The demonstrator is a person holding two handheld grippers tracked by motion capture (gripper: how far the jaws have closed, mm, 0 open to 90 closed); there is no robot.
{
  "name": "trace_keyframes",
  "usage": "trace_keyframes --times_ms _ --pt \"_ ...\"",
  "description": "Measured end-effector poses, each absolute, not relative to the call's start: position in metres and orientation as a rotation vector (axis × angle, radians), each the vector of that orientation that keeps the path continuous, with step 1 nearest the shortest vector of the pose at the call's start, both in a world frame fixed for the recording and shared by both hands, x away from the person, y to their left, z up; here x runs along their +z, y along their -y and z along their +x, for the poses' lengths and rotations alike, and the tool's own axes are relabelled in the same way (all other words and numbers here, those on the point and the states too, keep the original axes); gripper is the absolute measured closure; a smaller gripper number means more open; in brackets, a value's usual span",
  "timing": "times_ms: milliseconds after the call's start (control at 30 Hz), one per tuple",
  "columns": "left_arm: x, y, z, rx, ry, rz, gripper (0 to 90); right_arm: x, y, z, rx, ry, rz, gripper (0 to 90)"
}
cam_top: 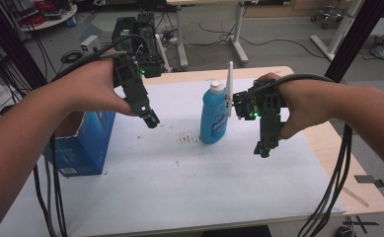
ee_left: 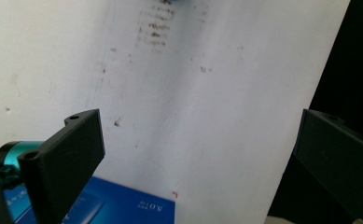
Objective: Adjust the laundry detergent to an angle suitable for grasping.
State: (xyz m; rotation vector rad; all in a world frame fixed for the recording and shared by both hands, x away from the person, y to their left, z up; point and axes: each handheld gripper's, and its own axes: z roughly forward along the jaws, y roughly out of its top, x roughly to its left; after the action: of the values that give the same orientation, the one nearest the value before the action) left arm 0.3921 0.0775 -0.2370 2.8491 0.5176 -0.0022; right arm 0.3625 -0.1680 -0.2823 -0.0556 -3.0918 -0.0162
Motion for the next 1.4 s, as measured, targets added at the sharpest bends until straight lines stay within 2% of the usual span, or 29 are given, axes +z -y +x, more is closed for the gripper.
trace_keyframes --times_ms 267,533,867,1400 --pt "-0.238 -0.064 0.396 0.014 -0.574 2.774 1.7 -0.285 0.176 0.359 -0.009 3.091 -0.058 1.5" --pt "-0.240 -0.048 0.396 0.040 -0.560 2.735 1.6 -0.286 0.182 0.356 -0.015 3.095 -0.046 1.5" --pt "-0.243 -0.034 0.403 0.080 -0.653 2.642 1.7 -0.286 0.186 0.352 -0.011 3.098 -0.044 1.5" --pt "-0.254 -0.010 0.415 0.048 -0.754 2.538 1.6 -0.287 0.188 0.351 -0.013 3.098 -0.039 1.5"
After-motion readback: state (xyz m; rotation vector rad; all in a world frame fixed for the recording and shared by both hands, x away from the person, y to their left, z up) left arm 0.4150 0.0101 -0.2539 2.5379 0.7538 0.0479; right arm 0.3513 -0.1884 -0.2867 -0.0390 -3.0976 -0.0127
